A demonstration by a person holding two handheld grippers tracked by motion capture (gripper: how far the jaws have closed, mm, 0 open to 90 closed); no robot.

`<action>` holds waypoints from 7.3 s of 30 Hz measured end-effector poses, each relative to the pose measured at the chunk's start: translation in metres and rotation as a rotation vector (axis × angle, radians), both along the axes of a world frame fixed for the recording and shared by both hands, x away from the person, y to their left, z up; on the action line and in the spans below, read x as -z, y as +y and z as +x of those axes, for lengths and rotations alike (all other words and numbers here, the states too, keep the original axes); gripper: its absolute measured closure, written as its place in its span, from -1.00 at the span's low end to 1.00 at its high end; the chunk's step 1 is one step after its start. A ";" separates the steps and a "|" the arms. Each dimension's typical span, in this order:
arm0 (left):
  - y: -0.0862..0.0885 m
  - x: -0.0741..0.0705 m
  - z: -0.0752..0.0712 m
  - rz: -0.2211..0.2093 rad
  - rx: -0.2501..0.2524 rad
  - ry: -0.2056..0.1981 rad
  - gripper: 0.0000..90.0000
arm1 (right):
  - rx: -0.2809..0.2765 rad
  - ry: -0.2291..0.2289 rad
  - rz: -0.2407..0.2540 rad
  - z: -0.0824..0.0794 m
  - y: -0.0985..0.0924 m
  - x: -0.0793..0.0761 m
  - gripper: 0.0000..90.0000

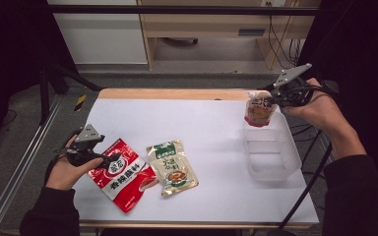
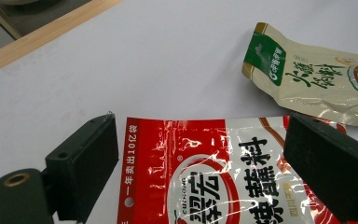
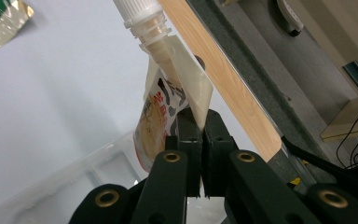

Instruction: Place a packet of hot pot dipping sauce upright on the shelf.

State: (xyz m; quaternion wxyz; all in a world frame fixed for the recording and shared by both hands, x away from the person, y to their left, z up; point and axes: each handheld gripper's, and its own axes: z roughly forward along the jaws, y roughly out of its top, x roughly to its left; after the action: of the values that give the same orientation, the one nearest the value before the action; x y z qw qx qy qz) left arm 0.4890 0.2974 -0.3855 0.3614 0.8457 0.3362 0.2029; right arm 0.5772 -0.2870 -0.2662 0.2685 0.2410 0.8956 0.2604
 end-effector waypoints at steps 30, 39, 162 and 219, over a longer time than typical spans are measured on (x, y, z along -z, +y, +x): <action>0.009 0.001 0.001 -0.018 -0.014 0.013 -0.77 | 0.020 0.072 0.034 0.024 -0.021 0.060 0.96; 0.008 0.003 0.002 -0.017 -0.012 0.021 -0.77 | 0.021 0.097 0.045 0.025 -0.018 0.070 0.96; -0.109 0.054 0.045 0.100 0.245 0.271 0.71 | 0.030 0.022 0.183 -0.122 0.185 0.185 -0.45; -0.147 -0.045 0.022 0.113 0.501 0.103 1.00 | -0.329 0.240 -0.056 -0.058 0.215 0.087 0.84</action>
State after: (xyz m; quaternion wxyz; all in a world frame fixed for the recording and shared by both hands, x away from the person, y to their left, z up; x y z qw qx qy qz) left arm 0.5107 0.1506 -0.3405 0.3349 0.9307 0.1225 0.0821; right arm 0.5188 -0.0717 -0.3535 0.1204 0.1131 0.9553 0.2451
